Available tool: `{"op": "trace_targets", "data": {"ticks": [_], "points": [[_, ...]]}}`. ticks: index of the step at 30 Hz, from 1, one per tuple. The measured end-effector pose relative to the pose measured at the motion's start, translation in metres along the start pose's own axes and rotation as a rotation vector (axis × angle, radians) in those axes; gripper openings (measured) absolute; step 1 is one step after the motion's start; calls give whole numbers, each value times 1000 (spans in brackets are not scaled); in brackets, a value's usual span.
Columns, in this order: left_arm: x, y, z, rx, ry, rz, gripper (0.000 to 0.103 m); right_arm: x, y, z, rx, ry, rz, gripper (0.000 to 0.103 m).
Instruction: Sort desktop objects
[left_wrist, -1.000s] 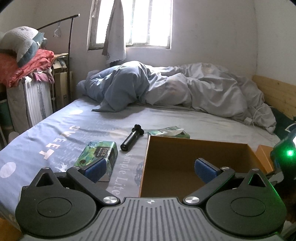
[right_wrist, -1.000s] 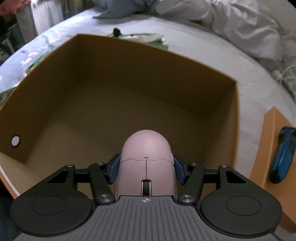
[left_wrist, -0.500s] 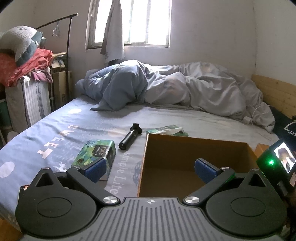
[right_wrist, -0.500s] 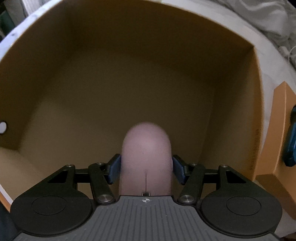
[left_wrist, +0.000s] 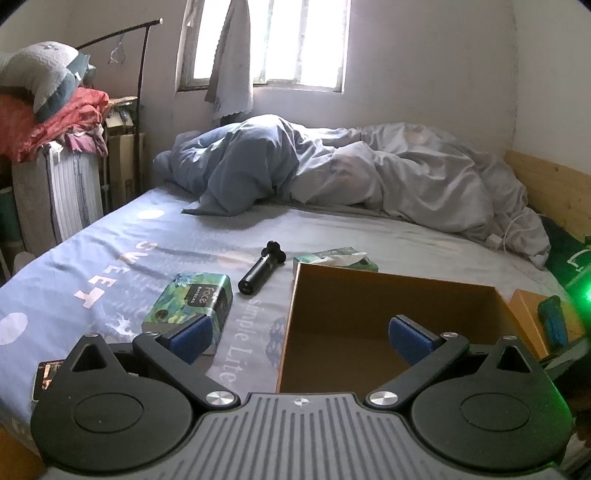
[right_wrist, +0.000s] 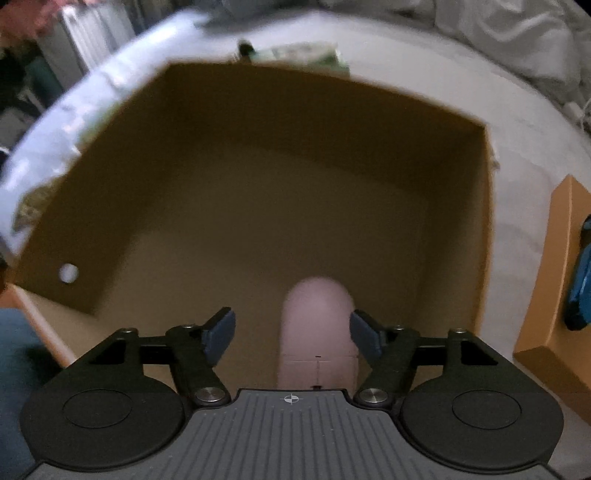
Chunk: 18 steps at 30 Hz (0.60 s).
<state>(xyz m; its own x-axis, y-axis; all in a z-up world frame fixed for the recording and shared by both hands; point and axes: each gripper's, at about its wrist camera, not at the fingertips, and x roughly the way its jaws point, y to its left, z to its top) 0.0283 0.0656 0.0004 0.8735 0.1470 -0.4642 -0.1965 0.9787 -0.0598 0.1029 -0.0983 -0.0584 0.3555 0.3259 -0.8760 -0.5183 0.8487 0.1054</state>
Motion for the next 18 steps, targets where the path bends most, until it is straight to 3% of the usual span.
{"op": "trace_targets", "data": {"ticks": [1, 2, 10, 18], "points": [[0, 1, 0, -4, 2, -2, 103, -10, -4, -2, 5, -33, -1, 93], [0, 1, 0, -9, 6, -5, 103, -20, -8, -1, 12, -65, 7, 94], [-2, 4, 0, -42, 28, -42, 103, -103, -43, -24, 70, -312, 20, 103], [-10, -6, -2, -3, 19, -68, 103, -156, -79, -34, 134, -500, -10, 103]]}}
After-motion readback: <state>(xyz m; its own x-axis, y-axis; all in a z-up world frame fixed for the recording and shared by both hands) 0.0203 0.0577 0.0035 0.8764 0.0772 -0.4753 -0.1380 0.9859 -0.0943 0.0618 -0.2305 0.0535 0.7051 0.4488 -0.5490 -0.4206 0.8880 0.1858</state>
